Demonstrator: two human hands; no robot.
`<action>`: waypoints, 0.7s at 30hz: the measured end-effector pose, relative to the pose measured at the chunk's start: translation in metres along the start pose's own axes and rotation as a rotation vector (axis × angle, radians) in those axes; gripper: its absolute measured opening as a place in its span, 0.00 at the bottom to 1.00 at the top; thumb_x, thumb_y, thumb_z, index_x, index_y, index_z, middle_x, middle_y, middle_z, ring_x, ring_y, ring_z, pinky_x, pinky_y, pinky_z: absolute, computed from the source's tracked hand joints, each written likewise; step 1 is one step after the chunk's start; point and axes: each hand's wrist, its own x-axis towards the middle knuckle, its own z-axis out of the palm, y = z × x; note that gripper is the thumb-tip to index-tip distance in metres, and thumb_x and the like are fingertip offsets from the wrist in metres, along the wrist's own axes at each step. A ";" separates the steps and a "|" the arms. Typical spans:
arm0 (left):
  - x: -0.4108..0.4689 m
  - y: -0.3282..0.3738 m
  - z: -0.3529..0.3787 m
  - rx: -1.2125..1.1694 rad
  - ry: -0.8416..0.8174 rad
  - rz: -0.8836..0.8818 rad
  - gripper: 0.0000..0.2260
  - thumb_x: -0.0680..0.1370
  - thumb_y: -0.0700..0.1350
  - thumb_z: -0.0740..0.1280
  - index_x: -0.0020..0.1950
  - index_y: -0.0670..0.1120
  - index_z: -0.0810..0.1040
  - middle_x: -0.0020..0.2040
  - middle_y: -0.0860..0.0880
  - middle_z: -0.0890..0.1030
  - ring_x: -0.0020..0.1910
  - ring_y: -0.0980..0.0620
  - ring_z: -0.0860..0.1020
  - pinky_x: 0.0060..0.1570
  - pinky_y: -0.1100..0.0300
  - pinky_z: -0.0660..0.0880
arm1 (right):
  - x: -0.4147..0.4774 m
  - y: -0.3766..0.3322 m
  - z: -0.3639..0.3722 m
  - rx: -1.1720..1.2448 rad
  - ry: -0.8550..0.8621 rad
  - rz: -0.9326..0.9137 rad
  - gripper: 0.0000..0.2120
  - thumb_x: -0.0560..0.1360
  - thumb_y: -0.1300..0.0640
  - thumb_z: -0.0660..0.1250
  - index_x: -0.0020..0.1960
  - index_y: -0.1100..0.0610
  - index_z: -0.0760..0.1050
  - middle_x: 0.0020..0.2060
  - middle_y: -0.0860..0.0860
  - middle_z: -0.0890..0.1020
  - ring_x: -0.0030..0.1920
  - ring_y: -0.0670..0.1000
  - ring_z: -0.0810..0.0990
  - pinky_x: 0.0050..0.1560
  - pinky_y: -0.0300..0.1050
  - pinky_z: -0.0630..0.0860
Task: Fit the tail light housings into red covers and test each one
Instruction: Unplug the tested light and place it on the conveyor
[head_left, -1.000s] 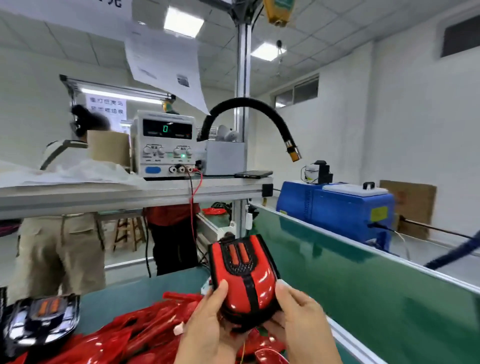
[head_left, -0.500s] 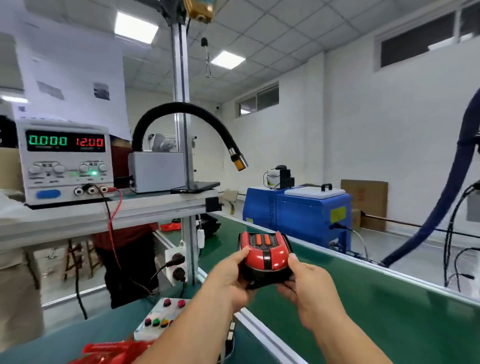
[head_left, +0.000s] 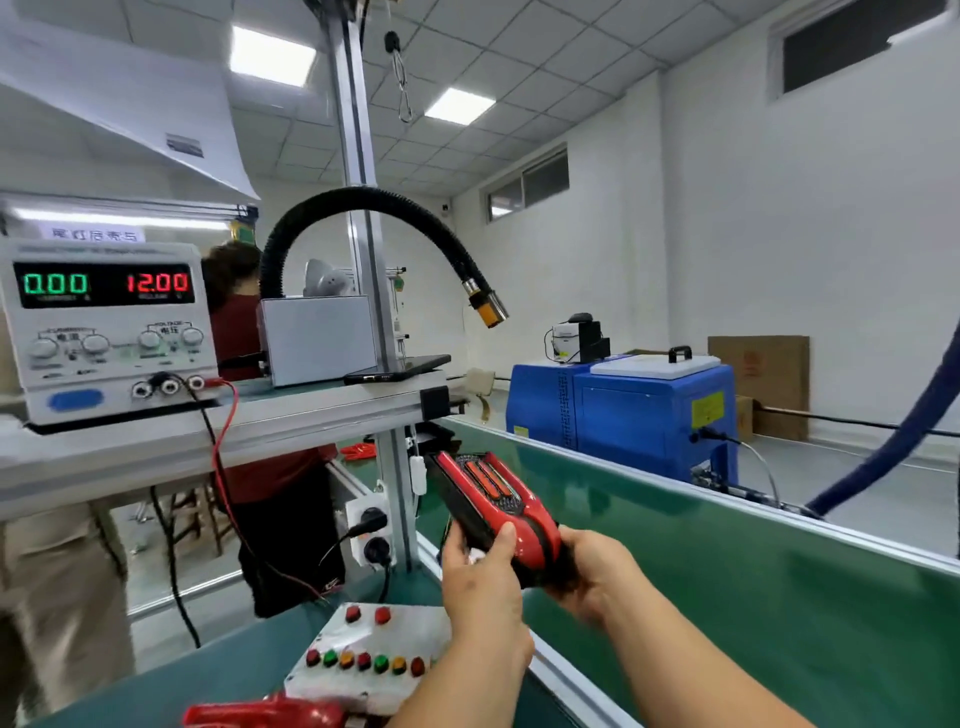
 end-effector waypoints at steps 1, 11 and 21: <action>0.002 -0.002 0.002 -0.004 0.028 0.005 0.26 0.76 0.36 0.71 0.72 0.50 0.71 0.63 0.42 0.80 0.59 0.41 0.79 0.66 0.43 0.72 | 0.002 0.000 0.003 0.006 0.014 0.019 0.10 0.80 0.63 0.61 0.43 0.63 0.78 0.29 0.59 0.82 0.26 0.55 0.81 0.22 0.41 0.76; 0.050 0.020 0.007 0.002 -0.027 -0.099 0.15 0.83 0.42 0.61 0.71 0.46 0.72 0.56 0.42 0.81 0.49 0.43 0.81 0.48 0.48 0.79 | -0.002 -0.005 0.008 0.002 0.047 -0.272 0.06 0.78 0.64 0.65 0.49 0.60 0.81 0.41 0.56 0.85 0.39 0.51 0.83 0.31 0.42 0.79; 0.043 0.011 0.022 0.126 -0.257 -0.146 0.19 0.83 0.45 0.61 0.74 0.48 0.66 0.63 0.41 0.78 0.54 0.43 0.80 0.43 0.50 0.78 | -0.036 -0.006 -0.018 -0.026 0.159 -0.485 0.15 0.80 0.62 0.63 0.66 0.59 0.75 0.56 0.55 0.82 0.55 0.54 0.82 0.56 0.52 0.80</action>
